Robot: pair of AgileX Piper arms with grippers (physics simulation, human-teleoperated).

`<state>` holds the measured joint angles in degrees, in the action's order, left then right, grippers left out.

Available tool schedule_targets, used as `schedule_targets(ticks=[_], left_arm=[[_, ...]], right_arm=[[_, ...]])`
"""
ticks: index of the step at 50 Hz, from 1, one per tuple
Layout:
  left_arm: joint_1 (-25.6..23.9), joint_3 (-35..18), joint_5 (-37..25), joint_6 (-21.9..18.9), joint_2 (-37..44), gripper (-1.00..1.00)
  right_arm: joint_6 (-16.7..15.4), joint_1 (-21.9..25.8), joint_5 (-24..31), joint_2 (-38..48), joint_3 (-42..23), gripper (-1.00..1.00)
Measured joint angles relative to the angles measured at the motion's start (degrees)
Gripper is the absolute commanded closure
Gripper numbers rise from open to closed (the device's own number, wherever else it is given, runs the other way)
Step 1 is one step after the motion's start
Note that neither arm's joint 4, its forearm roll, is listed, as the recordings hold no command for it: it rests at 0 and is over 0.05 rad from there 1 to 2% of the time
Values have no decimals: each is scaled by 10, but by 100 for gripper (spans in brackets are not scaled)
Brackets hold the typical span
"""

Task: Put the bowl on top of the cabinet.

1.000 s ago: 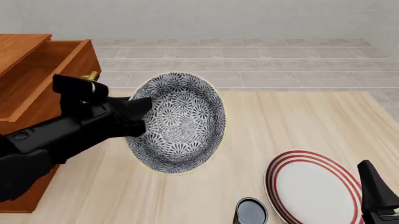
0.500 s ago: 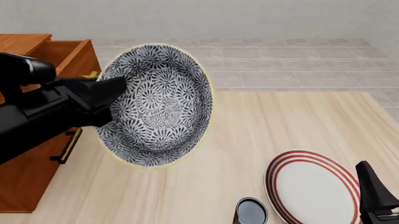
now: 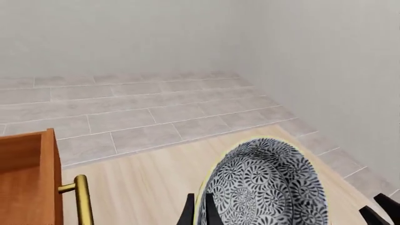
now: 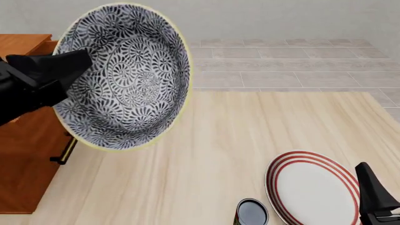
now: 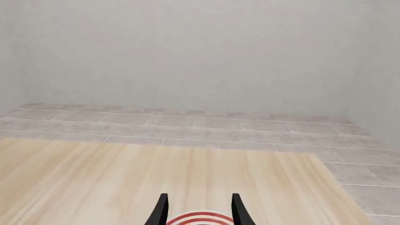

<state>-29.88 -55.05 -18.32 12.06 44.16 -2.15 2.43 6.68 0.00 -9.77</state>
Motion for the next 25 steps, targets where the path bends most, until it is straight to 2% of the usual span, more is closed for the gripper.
schedule_targets(ticks=[25], left_arm=[[32, -61, -42, 29, -26, 100]], right_arm=[[0, 2, 3, 0, -5, -100]])
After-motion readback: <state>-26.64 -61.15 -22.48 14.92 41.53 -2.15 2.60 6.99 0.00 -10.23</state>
